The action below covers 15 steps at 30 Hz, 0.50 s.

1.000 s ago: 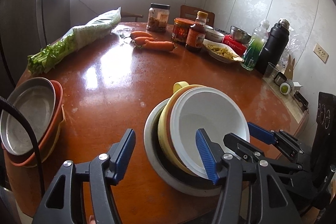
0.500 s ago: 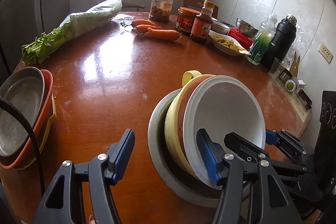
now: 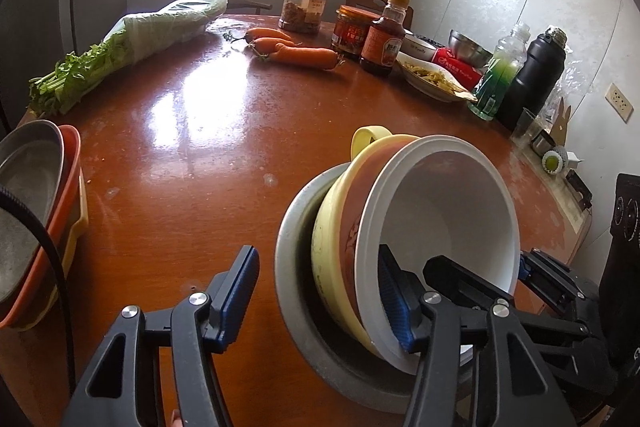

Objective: Organize plates and bowls
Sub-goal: 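Grip the rim of the nested bowl stack with both grippers and lift, then carry the nested bowl stack with both grippers toward the steel tray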

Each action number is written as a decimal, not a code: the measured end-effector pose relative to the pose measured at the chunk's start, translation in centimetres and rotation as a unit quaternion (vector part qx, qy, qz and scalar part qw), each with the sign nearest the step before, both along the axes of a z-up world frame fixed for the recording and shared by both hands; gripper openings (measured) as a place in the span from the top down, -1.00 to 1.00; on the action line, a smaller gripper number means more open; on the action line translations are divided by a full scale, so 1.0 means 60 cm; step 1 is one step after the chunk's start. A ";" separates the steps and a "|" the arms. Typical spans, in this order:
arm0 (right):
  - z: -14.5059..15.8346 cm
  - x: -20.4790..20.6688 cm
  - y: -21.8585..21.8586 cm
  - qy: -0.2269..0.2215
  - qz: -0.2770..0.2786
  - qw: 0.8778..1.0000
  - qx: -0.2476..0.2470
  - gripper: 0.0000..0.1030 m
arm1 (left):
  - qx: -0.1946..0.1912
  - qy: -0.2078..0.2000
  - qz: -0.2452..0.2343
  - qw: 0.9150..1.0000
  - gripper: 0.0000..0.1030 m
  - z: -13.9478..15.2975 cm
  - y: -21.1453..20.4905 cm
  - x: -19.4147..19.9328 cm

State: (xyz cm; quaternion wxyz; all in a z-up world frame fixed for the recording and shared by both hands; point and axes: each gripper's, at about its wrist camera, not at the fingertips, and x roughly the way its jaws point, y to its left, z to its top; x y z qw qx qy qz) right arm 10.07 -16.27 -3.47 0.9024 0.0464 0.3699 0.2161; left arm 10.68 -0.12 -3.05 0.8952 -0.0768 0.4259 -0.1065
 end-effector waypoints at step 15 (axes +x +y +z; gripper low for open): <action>0.011 -0.007 -0.003 -0.005 -0.004 1.000 0.014 0.03 | 0.003 -0.016 0.004 1.000 0.11 0.012 -0.004 -0.018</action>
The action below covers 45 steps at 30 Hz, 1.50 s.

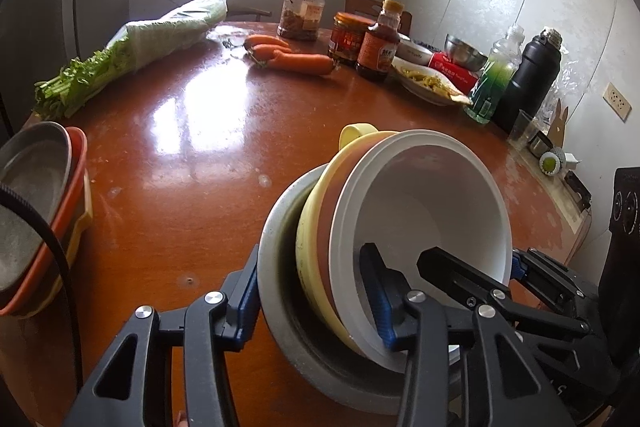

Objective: Organize plates and bowls
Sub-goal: 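Carry the nested bowl stack with both grippers toward the steel tray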

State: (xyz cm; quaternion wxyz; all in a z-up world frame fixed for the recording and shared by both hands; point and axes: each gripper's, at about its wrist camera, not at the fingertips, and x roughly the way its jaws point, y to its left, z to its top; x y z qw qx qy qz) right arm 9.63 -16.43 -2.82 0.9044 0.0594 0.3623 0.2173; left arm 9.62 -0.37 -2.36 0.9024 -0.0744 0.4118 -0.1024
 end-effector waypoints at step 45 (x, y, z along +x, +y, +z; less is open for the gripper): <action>0.118 0.023 0.389 -0.071 0.168 0.983 0.014 0.03 | 0.022 -0.071 0.163 0.984 0.11 0.120 0.383 -0.071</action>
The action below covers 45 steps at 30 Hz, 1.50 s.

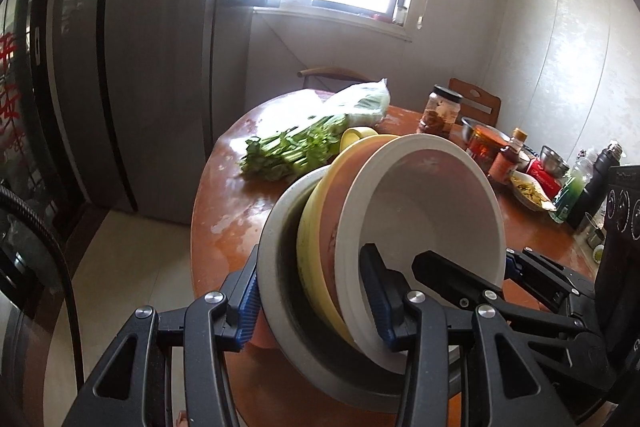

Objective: Organize plates and bowls
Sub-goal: 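Carry the nested bowl stack with both grippers toward the steel tray, then lower the nested bowl stack onto the steel tray on the pink plates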

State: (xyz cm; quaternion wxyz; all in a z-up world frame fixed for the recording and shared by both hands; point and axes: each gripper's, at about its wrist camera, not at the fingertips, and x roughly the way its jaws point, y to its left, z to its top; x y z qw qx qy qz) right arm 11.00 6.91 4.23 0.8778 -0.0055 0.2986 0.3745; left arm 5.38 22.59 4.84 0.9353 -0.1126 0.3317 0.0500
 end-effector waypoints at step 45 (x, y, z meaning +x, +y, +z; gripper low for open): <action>-0.049 0.007 0.025 0.007 -0.032 0.999 -0.035 -0.16 | -0.003 0.037 0.005 0.999 -0.15 -0.065 0.019 0.044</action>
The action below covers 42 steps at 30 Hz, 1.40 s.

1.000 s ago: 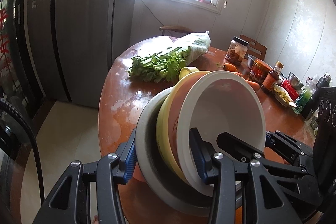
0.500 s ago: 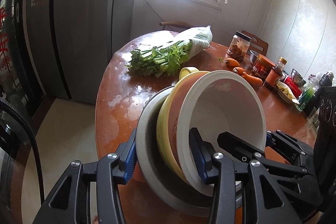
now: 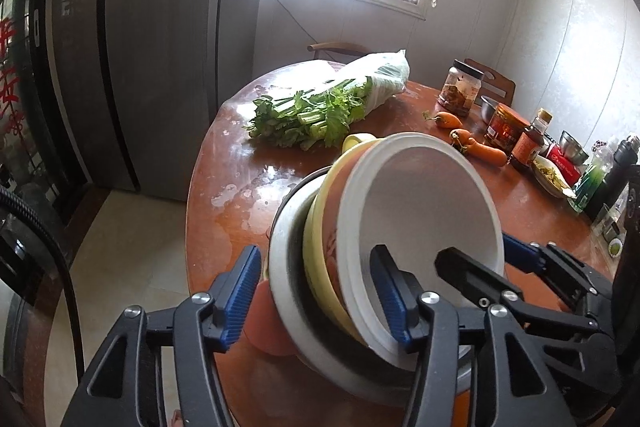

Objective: Organize plates and bowls
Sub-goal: 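Lower the nested bowl stack onto the steel tray on the pink plates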

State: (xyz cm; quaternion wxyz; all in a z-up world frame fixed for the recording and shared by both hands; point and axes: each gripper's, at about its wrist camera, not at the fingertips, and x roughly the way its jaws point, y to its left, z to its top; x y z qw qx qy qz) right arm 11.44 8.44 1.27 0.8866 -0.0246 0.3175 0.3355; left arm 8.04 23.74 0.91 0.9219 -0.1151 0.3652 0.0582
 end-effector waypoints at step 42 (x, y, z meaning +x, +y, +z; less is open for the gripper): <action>-0.017 0.064 -0.268 0.077 -0.051 0.994 0.051 -0.16 | -0.042 0.042 -0.123 0.991 -0.50 -0.030 -0.246 0.139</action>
